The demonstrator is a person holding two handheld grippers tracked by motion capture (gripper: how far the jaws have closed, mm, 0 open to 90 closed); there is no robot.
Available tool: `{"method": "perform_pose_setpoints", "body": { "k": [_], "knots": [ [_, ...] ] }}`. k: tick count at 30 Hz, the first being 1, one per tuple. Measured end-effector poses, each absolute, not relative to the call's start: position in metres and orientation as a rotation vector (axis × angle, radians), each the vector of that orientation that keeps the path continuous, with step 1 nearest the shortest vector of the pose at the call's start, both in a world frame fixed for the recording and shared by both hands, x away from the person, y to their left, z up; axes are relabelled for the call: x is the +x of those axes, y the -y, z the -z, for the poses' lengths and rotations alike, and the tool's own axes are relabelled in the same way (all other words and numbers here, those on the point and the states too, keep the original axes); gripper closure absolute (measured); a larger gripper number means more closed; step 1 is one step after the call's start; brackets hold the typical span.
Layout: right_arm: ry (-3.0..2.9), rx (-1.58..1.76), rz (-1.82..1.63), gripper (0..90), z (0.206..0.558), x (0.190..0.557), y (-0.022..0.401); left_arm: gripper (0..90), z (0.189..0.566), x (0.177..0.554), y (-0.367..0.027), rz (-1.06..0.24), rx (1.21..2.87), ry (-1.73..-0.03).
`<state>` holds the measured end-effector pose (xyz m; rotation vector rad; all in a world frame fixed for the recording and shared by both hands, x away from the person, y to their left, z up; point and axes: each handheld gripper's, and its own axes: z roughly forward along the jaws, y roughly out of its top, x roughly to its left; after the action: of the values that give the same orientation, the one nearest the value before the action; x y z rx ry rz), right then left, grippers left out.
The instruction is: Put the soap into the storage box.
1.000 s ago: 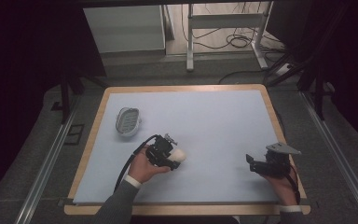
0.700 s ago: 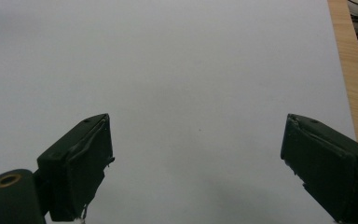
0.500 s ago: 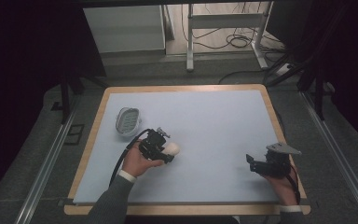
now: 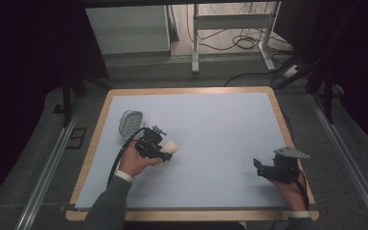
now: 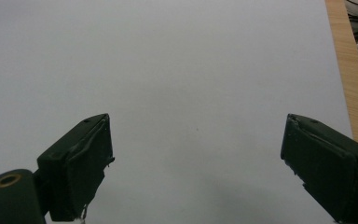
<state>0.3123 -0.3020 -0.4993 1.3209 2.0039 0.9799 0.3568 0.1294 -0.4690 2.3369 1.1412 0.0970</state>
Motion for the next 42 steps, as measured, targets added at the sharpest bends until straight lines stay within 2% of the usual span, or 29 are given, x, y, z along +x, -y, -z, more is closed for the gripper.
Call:
{"method": "perform_pose_setpoints", "body": {
  "k": [42],
  "knots": [
    [-2.007, 1.33, -0.976, 9.0, 0.501, 0.313, 0.302, 49.4, 0.461, 0.39, -0.18, -0.13, 2.251, -1.306]
  ]
}}
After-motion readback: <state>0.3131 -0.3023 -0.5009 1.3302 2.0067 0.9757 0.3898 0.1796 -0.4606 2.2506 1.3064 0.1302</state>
